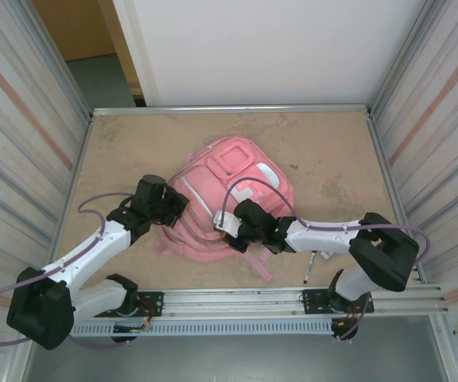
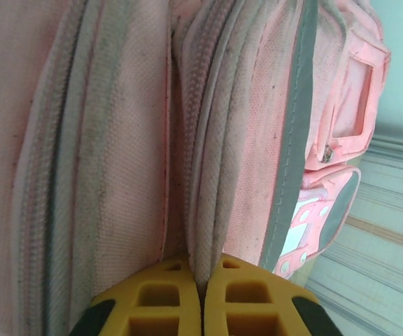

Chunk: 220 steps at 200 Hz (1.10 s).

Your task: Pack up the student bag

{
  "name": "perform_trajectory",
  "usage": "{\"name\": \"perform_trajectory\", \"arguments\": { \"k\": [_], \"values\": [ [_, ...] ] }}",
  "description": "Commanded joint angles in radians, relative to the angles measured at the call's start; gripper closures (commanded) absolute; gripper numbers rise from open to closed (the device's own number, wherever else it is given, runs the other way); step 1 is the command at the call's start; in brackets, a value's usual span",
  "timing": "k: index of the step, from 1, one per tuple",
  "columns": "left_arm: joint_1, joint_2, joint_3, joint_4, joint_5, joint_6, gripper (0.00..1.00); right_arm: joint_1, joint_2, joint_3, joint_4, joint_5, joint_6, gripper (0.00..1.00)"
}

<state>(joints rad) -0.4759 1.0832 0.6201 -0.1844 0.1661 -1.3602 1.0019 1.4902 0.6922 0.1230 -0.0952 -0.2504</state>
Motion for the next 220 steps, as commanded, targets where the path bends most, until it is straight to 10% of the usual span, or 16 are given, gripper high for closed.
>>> {"name": "perform_trajectory", "arguments": {
  "k": [1,43,128,178,220],
  "values": [
    [-0.045,-0.016,0.004,0.011,0.028,-0.032,1.0,0.003,-0.019,0.054,0.065,0.019,-0.017,0.99],
    [-0.056,0.015,-0.011,0.067,0.014,-0.057,1.0,-0.017,-0.021,0.117,-0.048,-0.311,0.059,0.98],
    [-0.073,0.106,-0.03,0.142,-0.006,-0.061,1.0,0.042,0.156,0.224,0.075,-0.434,0.26,0.83],
    [-0.033,0.145,-0.001,0.127,0.039,0.022,0.98,-0.011,-0.034,0.148,-0.125,-0.378,0.045,0.52],
    [0.016,0.1,0.002,0.048,0.053,0.073,0.99,-0.115,-0.297,-0.056,-0.163,-0.322,-0.211,0.48]
  ]
}}
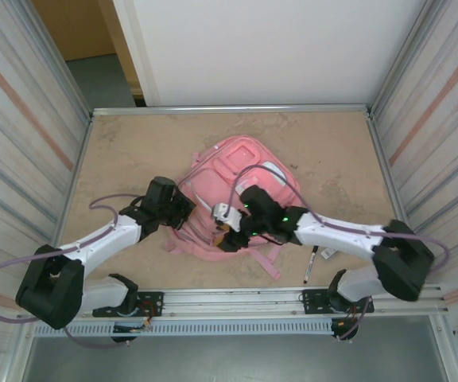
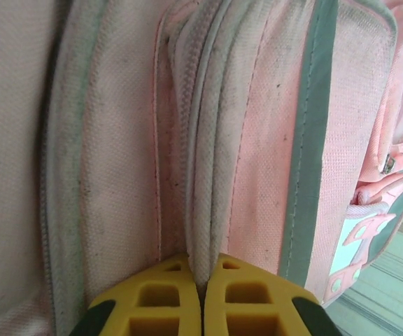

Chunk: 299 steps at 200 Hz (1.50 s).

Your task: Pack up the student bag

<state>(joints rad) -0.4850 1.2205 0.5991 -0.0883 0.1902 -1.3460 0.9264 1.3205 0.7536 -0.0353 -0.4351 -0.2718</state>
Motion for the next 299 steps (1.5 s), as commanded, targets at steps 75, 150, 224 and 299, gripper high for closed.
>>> {"name": "perform_trajectory", "arguments": {
  "k": [75,150,224,299],
  "values": [
    [0.04,-0.012,0.078,-0.12,0.123,0.187,0.94,-0.008,0.027,-0.027,0.178,0.138,-0.538,0.37],
    [0.051,-0.049,0.053,-0.117,0.132,0.207,0.95,-0.016,0.173,0.08,-0.03,0.171,-0.644,0.48],
    [-0.05,-0.08,0.122,-0.176,0.154,0.514,0.57,-0.048,0.168,0.077,0.075,0.081,-0.549,0.89],
    [-0.321,-0.288,-0.012,-0.257,-0.05,0.453,0.61,-0.109,0.171,0.076,0.148,-0.094,-0.393,0.9]
  ]
}}
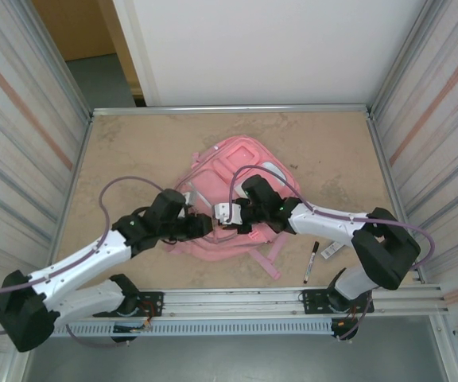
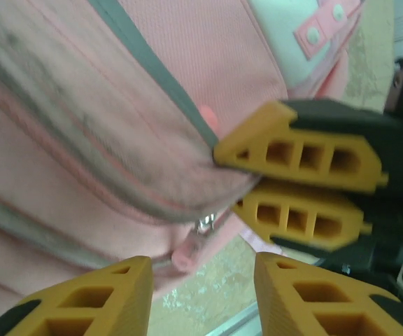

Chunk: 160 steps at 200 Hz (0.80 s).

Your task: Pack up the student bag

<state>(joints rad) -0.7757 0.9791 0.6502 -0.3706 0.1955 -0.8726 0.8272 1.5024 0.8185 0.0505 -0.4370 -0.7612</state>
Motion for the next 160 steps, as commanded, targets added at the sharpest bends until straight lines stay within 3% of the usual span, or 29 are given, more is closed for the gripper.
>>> {"name": "perform_trajectory", "arguments": {
  "k": [1,40,68,117,160],
  "values": [
    [-0.032,-0.047,-0.065,0.029,-0.056,-0.02,0.61,-0.01,-0.01,0.01,0.064,-0.094,0.097,0.9],
    [-0.065,0.016,-0.041,0.07,-0.096,-0.009,0.59,-0.001,0.013,0.024,0.085,-0.115,0.133,0.9],
    [-0.11,0.08,-0.007,0.078,-0.207,-0.002,0.57,0.005,0.029,0.023,0.108,-0.134,0.151,0.9],
    [-0.151,0.116,0.019,0.106,-0.283,0.001,0.56,0.026,0.045,0.021,0.111,-0.138,0.183,0.9],
    [-0.155,0.165,0.014,0.086,-0.332,-0.013,0.68,0.025,0.029,0.002,0.142,-0.16,0.224,0.91]
  ]
}}
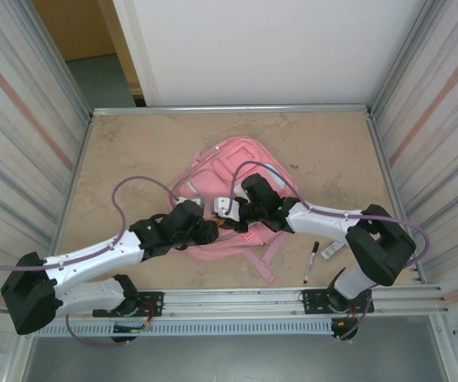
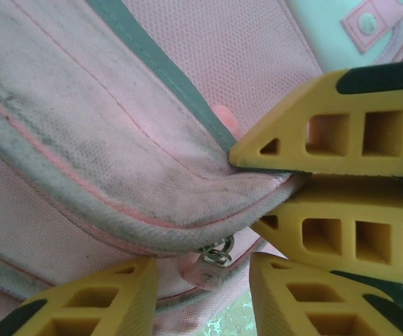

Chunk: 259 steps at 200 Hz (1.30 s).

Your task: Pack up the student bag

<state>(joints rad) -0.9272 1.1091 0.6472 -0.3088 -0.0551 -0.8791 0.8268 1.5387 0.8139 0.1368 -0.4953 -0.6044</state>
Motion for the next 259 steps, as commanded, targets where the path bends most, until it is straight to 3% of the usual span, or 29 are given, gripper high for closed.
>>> {"name": "perform_trajectory", "arguments": {
  "k": [1,43,73,82,123,157,168,195,229,259],
  "values": [
    [-0.004,0.037,0.018,0.022,-0.083,-0.007,0.69,0.026,-0.009,0.007,0.052,-0.101,0.067,0.91],
    [-0.004,0.006,0.037,-0.013,-0.146,0.04,0.86,0.032,-0.05,-0.008,-0.008,-0.08,0.016,0.91],
    [-0.004,-0.047,0.048,-0.058,-0.171,0.09,0.93,0.014,-0.08,-0.035,-0.049,-0.051,-0.027,0.91],
    [-0.003,-0.057,0.041,-0.073,-0.187,0.098,1.0,0.006,-0.087,-0.038,-0.062,-0.056,-0.041,0.91],
    [0.008,-0.119,-0.021,-0.01,-0.117,0.24,1.0,0.0,-0.126,-0.043,-0.162,-0.029,-0.167,0.91],
    [0.096,-0.212,-0.043,-0.121,-0.148,0.29,1.0,-0.026,-0.14,0.048,-0.493,-0.001,-0.341,0.92],
    [0.147,-0.205,-0.055,-0.138,-0.114,0.32,1.0,-0.032,-0.144,0.025,-0.458,0.055,-0.358,0.92],
    [0.268,-0.131,-0.032,-0.148,0.146,0.359,1.0,-0.054,-0.158,-0.007,-0.364,0.157,-0.341,0.9],
    [0.229,-0.154,-0.064,-0.012,0.265,0.433,1.0,-0.113,-0.193,-0.096,-0.085,0.15,-0.292,0.95],
    [0.137,-0.192,-0.084,0.017,0.22,0.481,1.0,-0.195,-0.104,-0.037,0.0,0.064,-0.371,0.97]
  ]
}}
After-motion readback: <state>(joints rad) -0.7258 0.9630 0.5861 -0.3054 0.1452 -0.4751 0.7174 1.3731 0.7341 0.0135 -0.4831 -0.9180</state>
